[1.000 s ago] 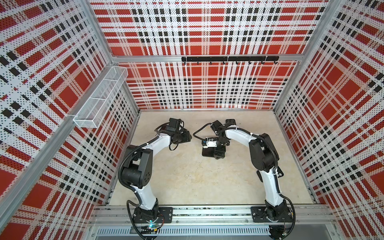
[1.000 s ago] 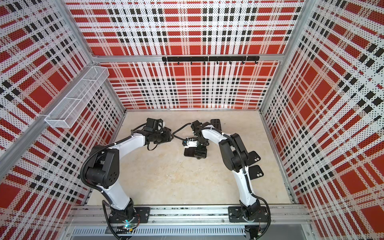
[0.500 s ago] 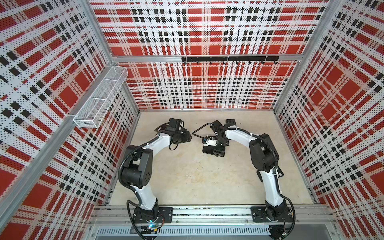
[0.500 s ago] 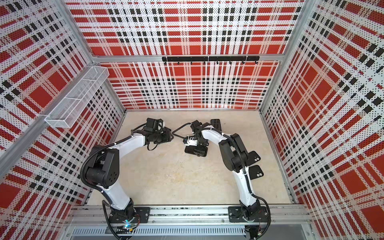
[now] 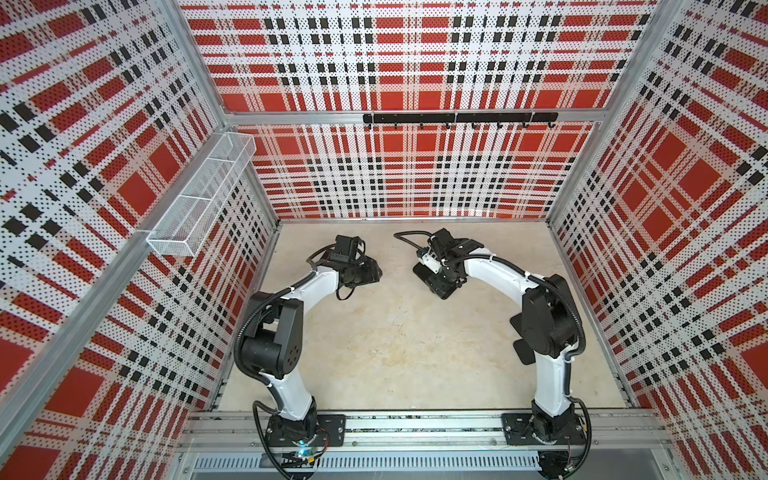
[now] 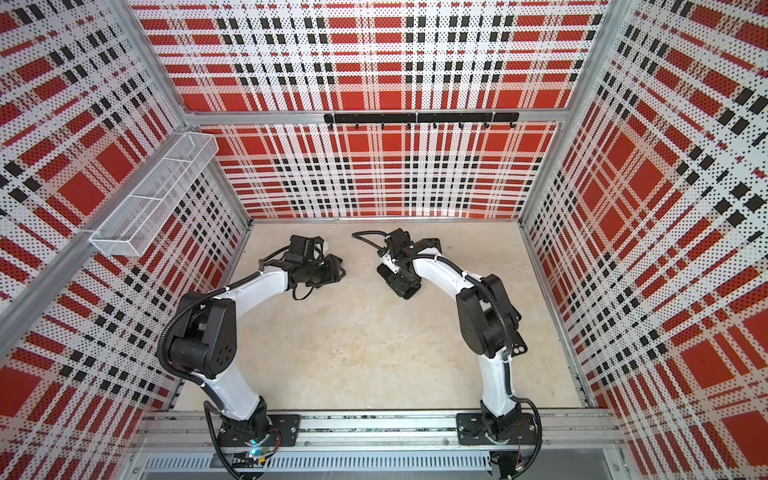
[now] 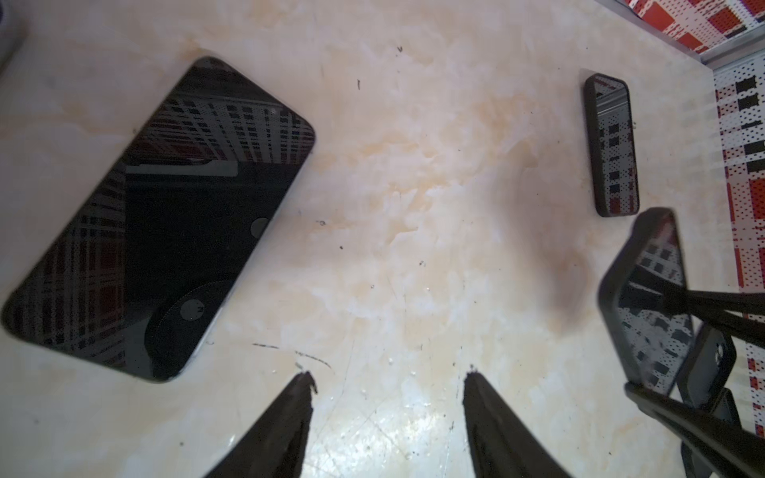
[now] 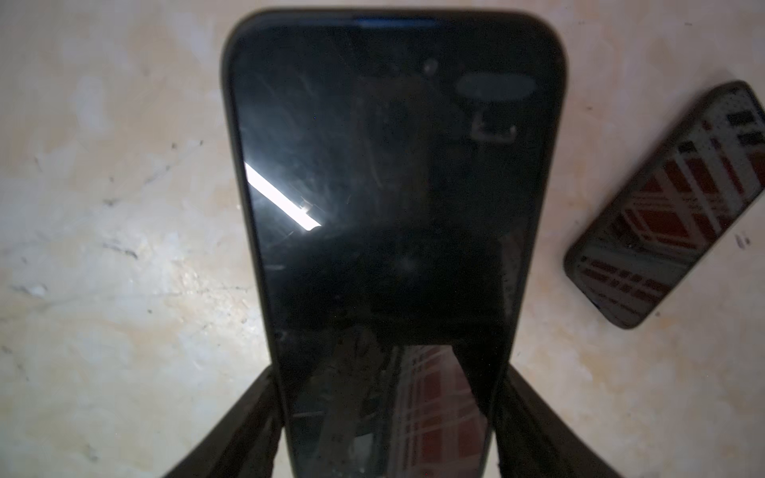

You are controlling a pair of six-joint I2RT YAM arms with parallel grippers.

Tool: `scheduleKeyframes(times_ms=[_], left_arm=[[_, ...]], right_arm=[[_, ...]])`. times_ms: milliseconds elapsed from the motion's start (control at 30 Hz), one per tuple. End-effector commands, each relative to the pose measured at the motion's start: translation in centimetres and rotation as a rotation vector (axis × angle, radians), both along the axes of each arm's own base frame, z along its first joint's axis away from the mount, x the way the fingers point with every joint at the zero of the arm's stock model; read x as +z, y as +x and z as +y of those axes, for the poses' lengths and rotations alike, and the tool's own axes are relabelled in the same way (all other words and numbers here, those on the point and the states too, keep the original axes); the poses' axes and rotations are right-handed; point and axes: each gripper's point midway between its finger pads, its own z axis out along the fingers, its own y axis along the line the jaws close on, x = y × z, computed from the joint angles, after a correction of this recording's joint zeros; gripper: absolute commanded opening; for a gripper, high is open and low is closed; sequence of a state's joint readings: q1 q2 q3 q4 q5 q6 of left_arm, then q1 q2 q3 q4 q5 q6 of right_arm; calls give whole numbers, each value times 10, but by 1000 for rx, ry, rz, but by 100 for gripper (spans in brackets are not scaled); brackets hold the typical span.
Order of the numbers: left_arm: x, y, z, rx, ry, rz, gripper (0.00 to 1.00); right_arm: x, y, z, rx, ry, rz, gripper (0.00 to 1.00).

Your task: Put the phone into the phone case

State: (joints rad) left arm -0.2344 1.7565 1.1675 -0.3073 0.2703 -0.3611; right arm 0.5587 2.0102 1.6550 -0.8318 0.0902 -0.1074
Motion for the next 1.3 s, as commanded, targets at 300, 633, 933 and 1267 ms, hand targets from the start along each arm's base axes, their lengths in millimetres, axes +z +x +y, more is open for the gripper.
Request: scheduleKeyframes(times_ms=[300,633,933,1267], left_arm=[[17,0,7,8,-10,-38,61],[24,0,7,6,-16,-56,61],[24,-1,6,5,-19,-53,61],[21,0,7,10,-16,-49,61]], right_arm=[[17,88,-7,-566,296,-166,40],[-15,129,-14,-624,248,-201,39],[-42,141,-23,-633,215,-181,43],[-68,143,-28,-652,179,-167,66]])
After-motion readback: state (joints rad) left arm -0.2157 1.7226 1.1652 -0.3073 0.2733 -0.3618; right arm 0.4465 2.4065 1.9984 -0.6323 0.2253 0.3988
